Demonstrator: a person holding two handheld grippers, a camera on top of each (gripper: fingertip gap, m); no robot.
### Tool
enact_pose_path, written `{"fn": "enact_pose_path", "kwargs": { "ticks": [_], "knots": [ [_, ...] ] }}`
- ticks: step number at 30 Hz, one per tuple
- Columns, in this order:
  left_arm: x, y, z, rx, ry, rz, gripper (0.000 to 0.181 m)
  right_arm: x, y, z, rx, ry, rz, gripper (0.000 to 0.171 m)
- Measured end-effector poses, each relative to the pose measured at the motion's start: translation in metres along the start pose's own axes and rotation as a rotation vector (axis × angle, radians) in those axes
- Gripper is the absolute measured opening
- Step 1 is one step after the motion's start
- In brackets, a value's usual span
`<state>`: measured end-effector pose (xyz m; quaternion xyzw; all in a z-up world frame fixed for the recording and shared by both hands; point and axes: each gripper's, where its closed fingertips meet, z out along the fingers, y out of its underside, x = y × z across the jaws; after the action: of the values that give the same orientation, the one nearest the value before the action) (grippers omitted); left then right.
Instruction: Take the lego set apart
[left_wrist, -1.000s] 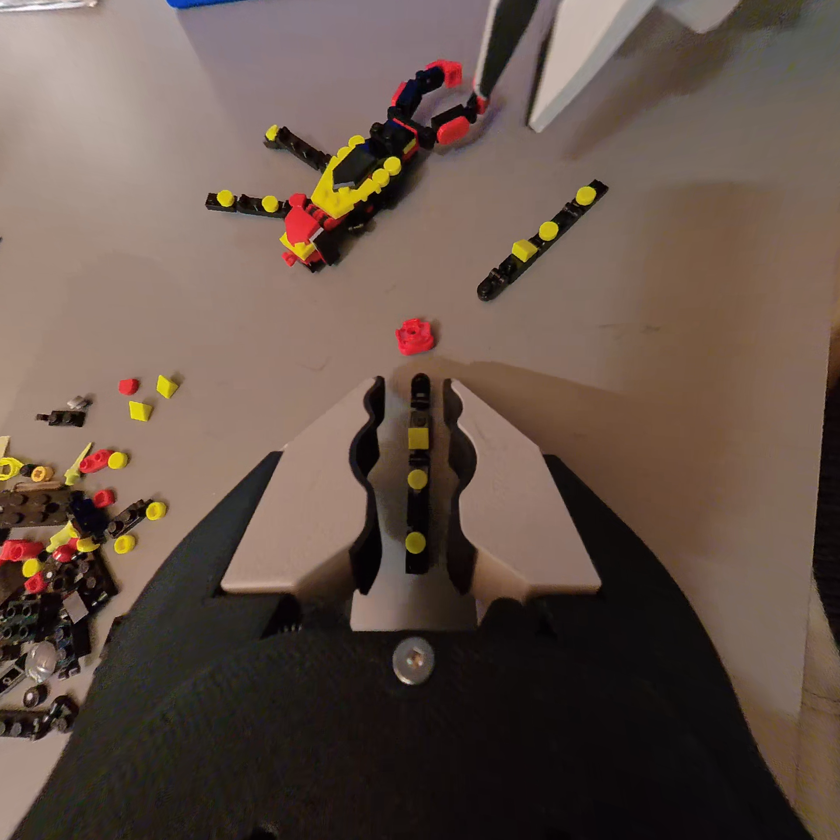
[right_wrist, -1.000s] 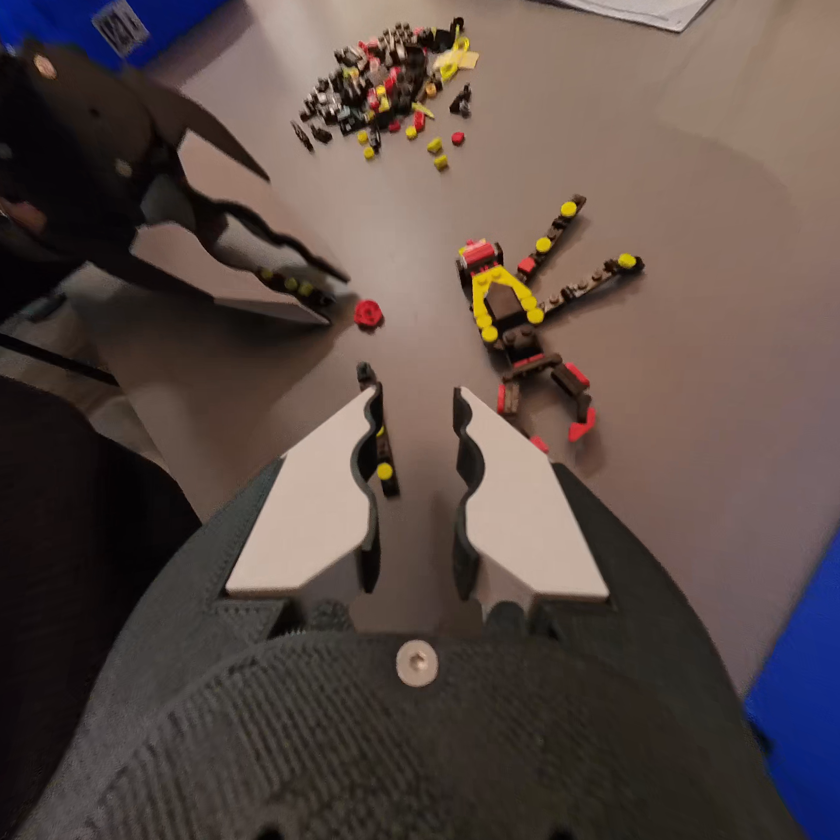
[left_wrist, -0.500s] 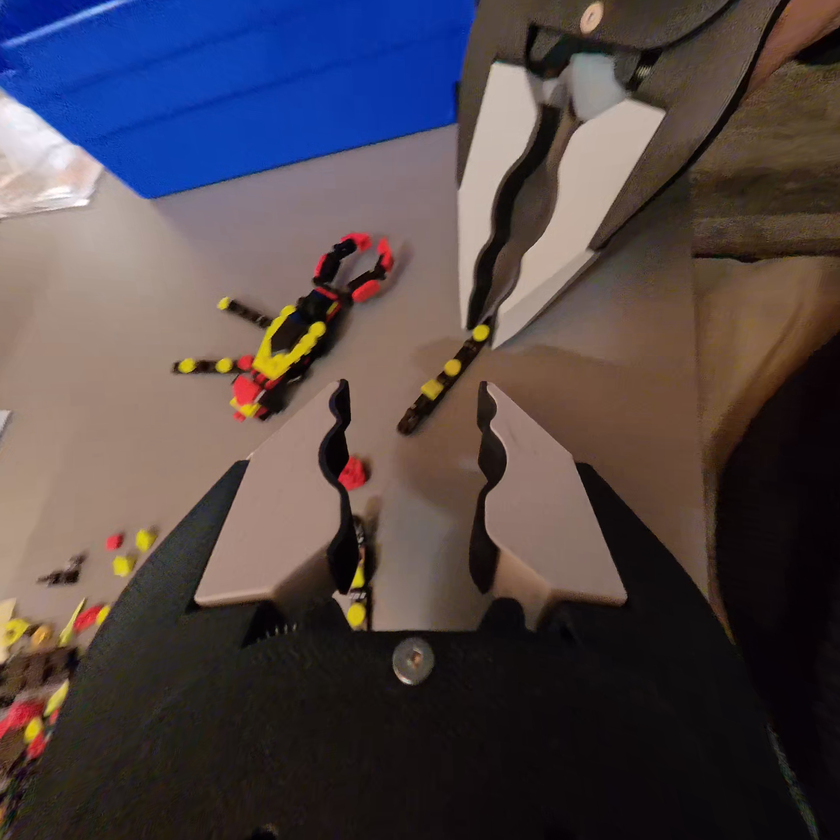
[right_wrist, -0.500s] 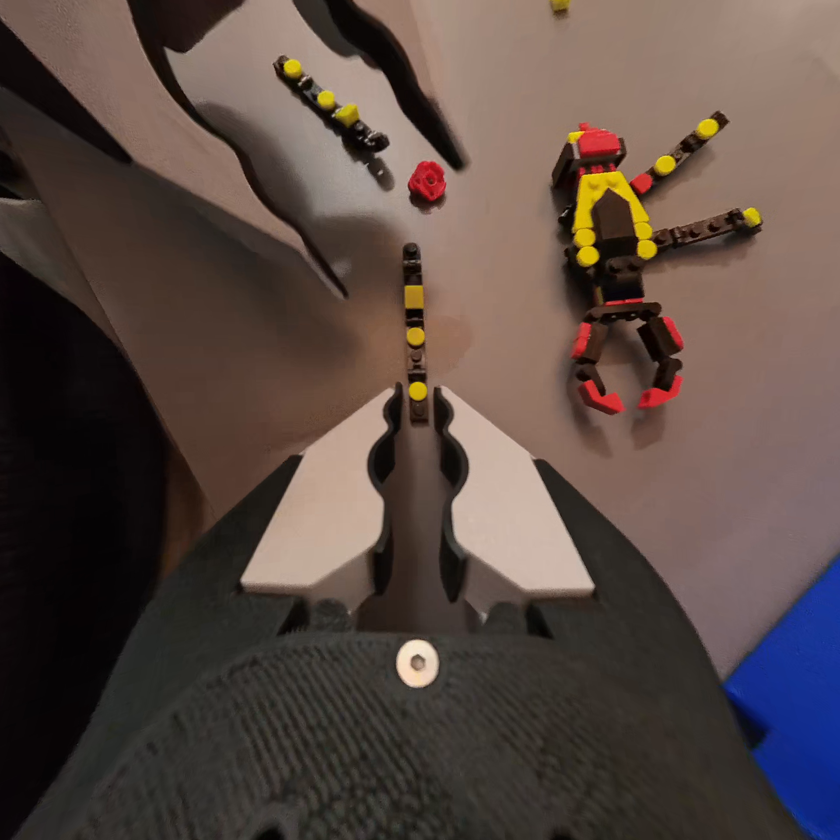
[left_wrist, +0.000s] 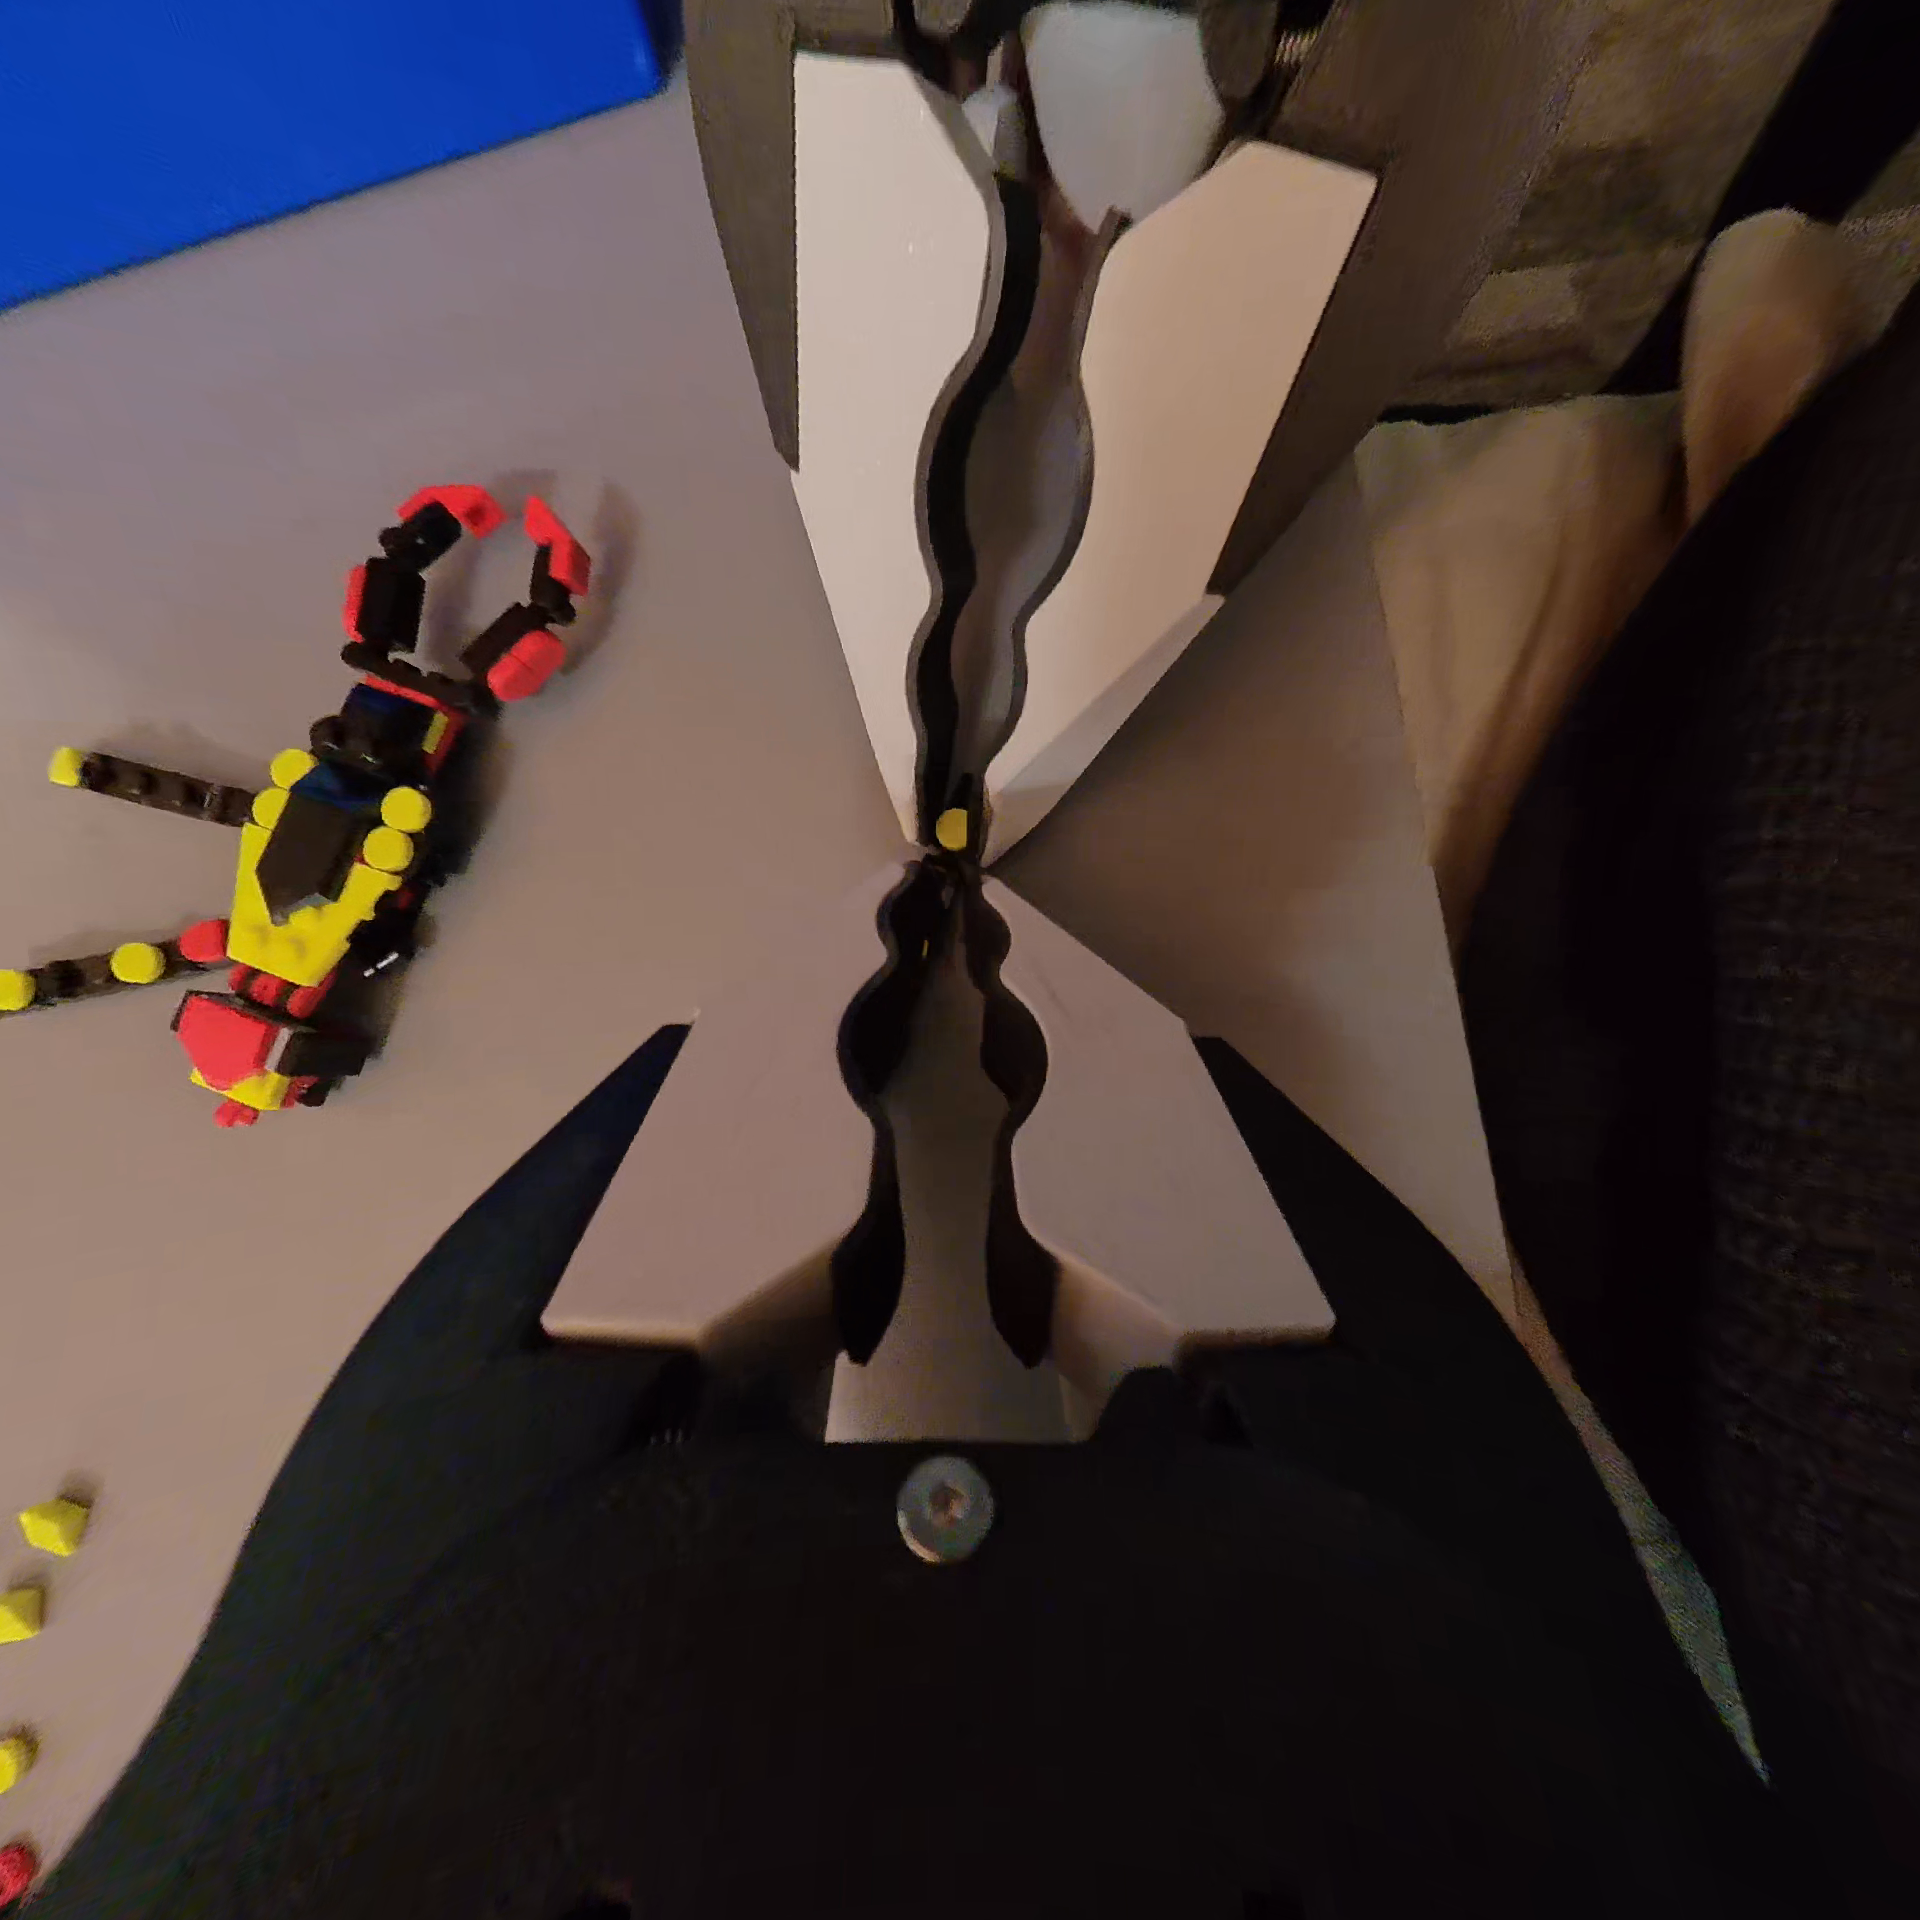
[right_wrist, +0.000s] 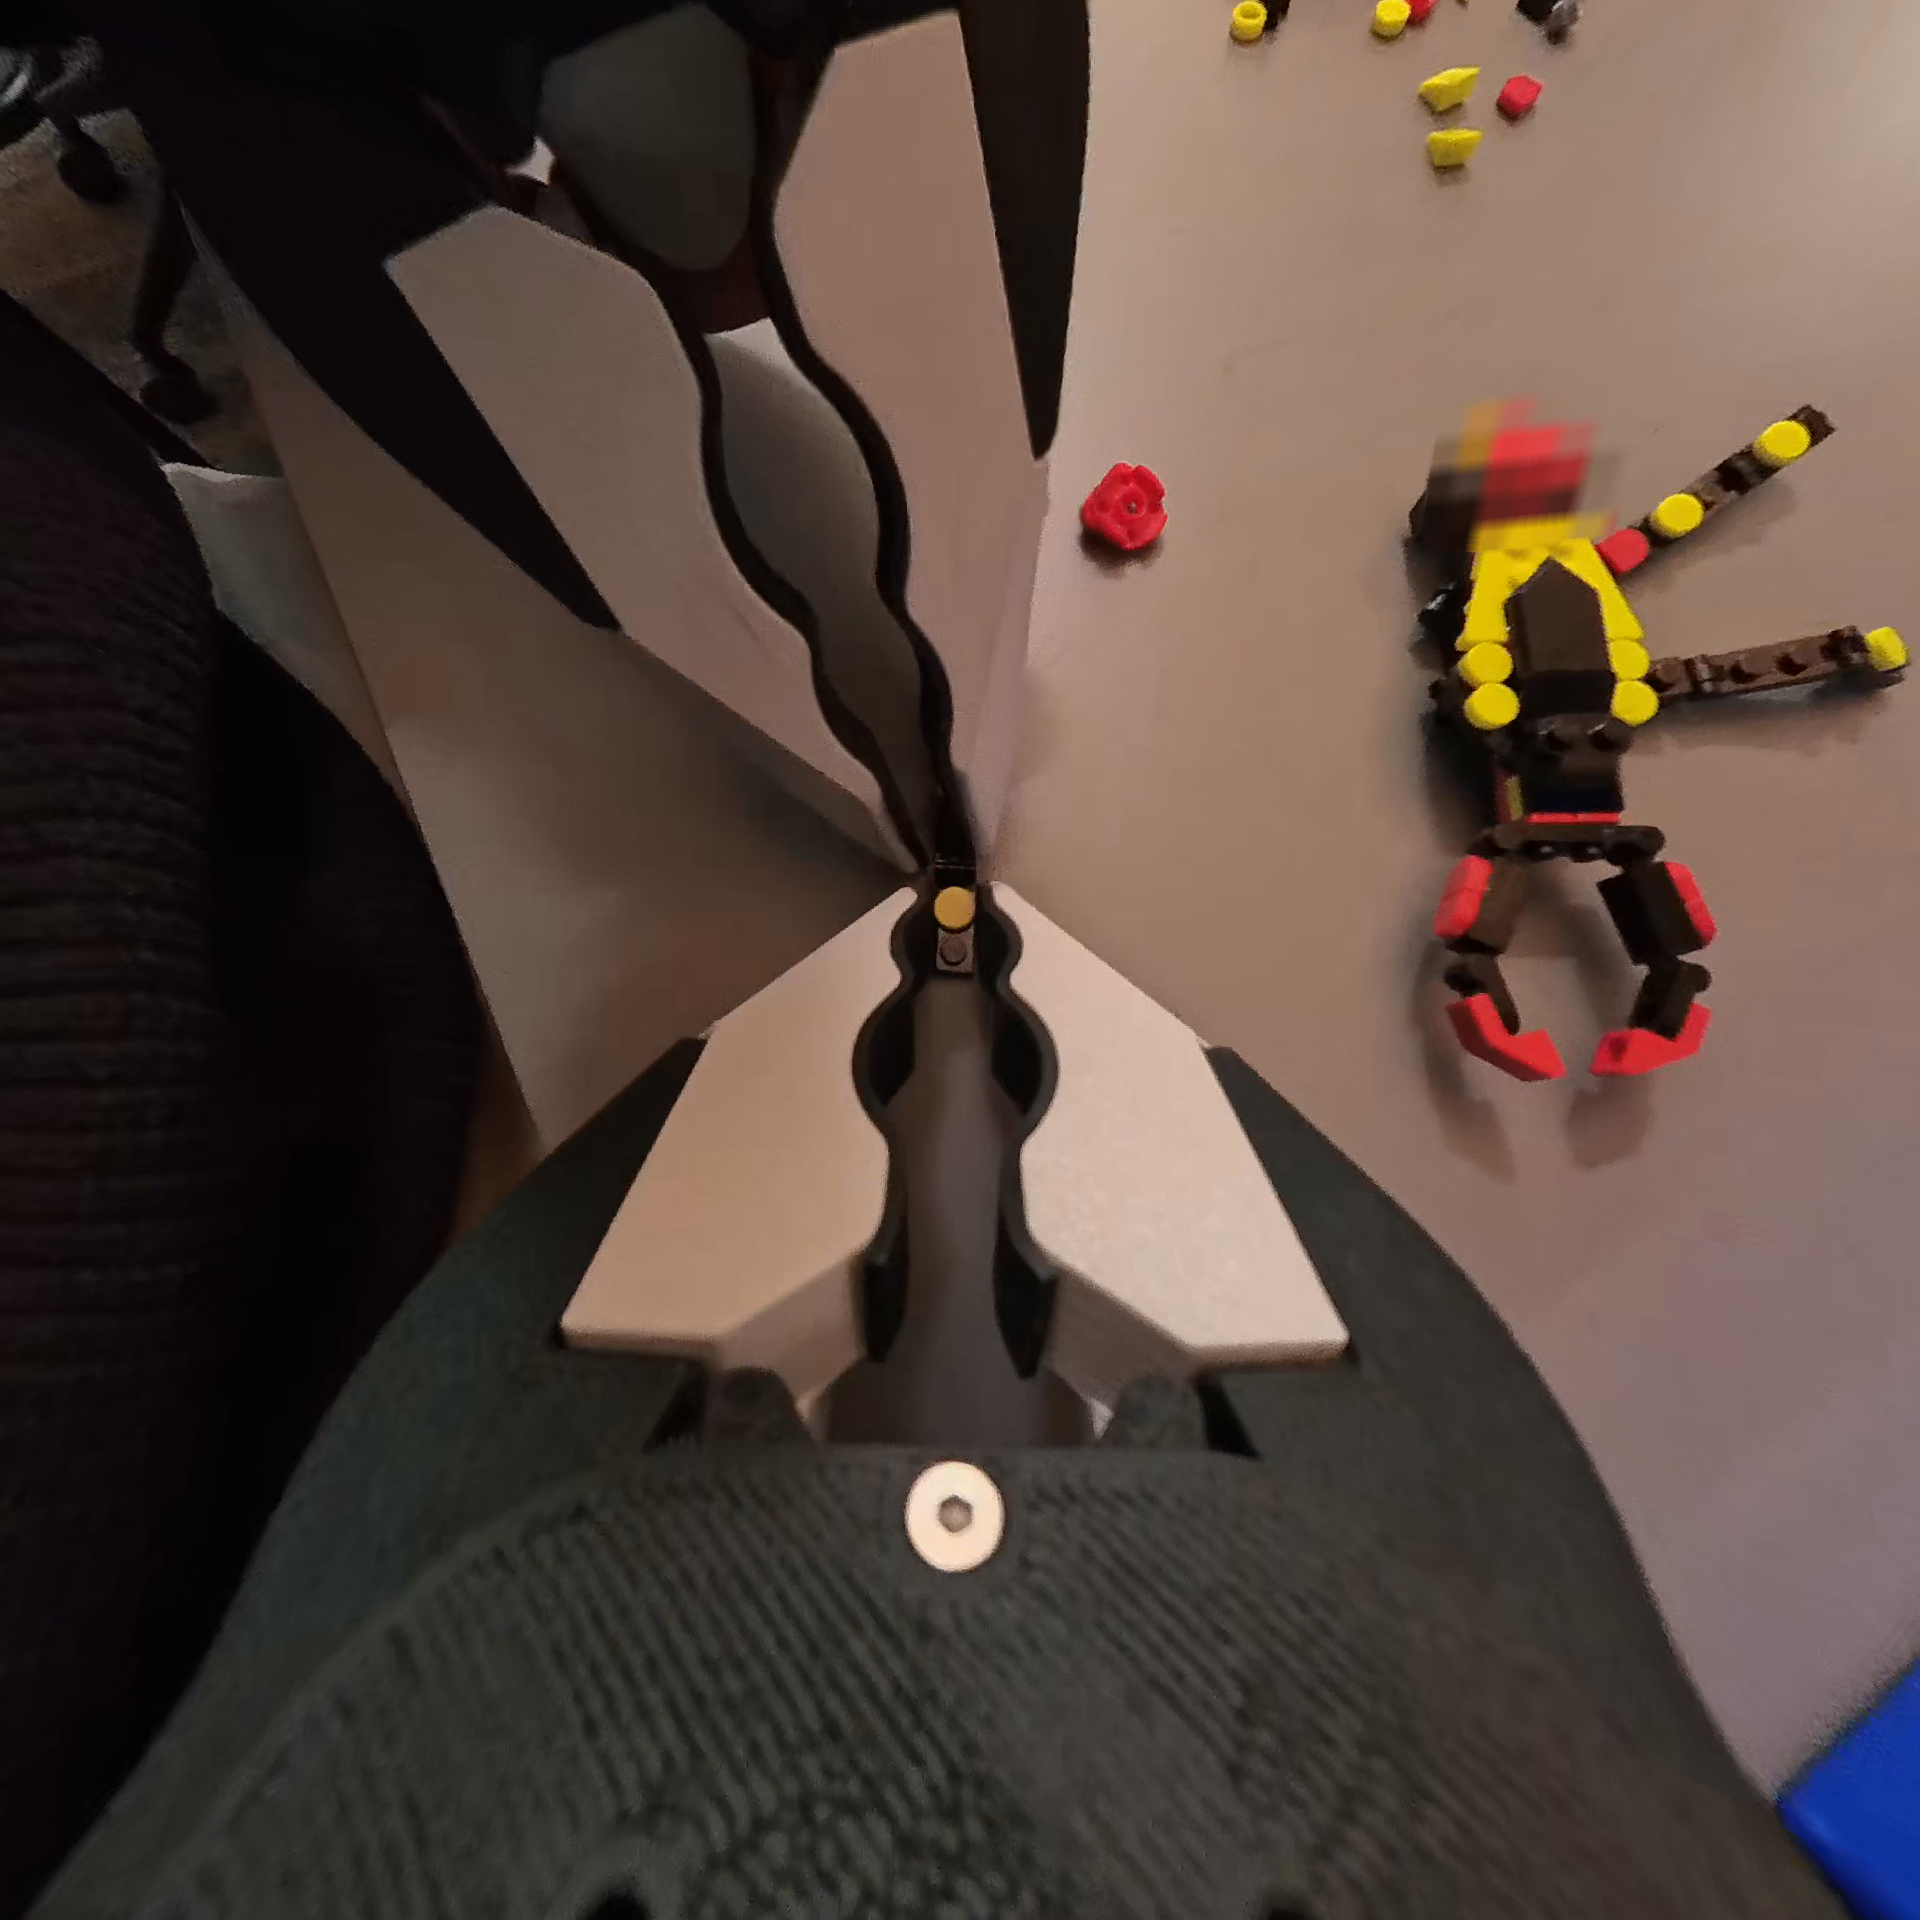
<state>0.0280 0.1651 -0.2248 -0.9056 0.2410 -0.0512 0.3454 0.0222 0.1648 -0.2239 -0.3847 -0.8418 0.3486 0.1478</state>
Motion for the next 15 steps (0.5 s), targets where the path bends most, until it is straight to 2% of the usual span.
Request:
{"fn": "enact_pose_path", "kwargs": {
  "ticks": [12, 15],
  "knots": [
    [-0.0017, 0.0008, 0.0018, 0.013, -0.005, -0.029, 0.000, 0.0038, -0.0025, -0.0052, 0.018, 0.001, 0.020, 0.011],
    [-0.0027, 0.0008, 0.0022, 0.003, -0.022, -0.024, 0.000, -0.0001, -0.0034, -0.0040, 0.019, -0.016, 0.018, 0.005]
  ]
}}
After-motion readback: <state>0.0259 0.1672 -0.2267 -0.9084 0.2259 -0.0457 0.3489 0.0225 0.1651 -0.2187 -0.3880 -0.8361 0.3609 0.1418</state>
